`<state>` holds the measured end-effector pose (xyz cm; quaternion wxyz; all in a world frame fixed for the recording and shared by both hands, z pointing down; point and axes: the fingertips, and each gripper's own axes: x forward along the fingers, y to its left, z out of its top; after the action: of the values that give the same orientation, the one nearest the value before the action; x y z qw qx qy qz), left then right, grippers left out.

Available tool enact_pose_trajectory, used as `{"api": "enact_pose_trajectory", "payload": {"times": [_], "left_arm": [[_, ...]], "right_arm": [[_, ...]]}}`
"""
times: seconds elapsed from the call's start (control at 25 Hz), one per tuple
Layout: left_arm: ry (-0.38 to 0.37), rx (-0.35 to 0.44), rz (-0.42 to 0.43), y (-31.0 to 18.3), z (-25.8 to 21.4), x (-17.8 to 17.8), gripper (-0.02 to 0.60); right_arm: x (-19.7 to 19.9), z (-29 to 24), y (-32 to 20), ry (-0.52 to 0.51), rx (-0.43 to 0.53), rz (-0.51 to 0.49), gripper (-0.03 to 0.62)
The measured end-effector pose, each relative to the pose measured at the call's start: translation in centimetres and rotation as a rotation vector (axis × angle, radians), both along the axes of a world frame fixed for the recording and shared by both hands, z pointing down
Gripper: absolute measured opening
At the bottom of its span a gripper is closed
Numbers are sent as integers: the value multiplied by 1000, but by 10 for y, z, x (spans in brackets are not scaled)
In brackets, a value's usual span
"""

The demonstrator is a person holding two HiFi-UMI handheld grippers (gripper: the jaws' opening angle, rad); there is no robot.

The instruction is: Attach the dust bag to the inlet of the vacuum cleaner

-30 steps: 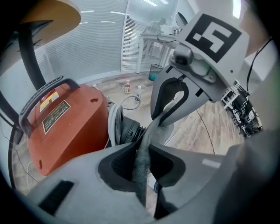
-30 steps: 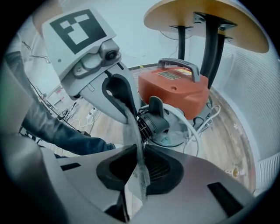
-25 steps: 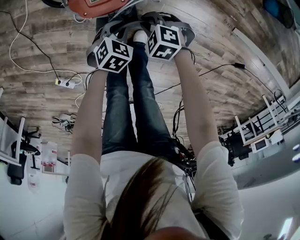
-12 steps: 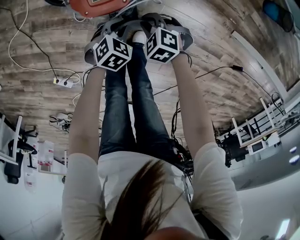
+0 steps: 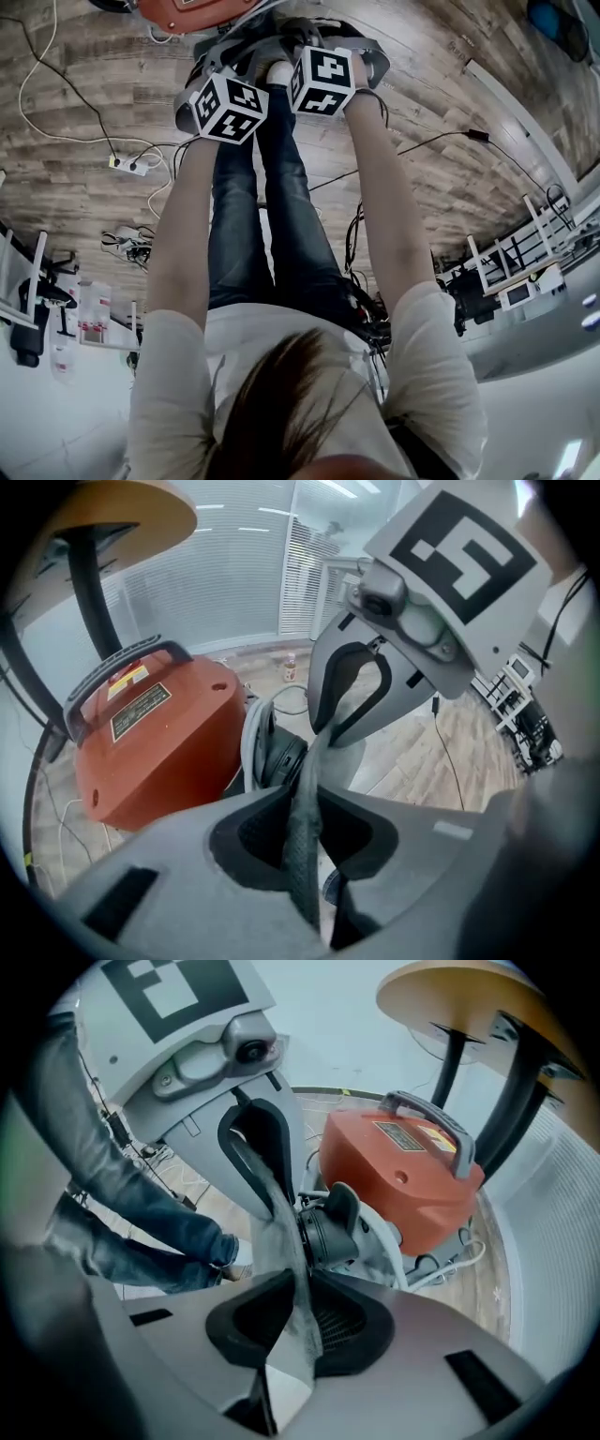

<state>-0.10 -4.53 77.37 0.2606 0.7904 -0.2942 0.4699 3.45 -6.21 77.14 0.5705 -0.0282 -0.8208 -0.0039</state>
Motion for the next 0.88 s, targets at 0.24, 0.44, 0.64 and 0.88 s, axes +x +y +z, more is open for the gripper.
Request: {"api": "enact_pose_trajectory", "payload": {"times": [0.24,0.44,0.64,0.88], "left_arm": [[4,-2,-8,2,0,-2,74],[-14,-17,28,2,4,-2,83],[-27,-56,5,3,8,-2,92],[-1,-94,-41,0,10,-6,138]], "right_arm": [[-3,1,-1,1,11,-39,66],[-1,0,-1,-26,37,109,77],[1,1,-1,-15,45,216,89],[5,0,-2,-31,-1,324,133]]}}
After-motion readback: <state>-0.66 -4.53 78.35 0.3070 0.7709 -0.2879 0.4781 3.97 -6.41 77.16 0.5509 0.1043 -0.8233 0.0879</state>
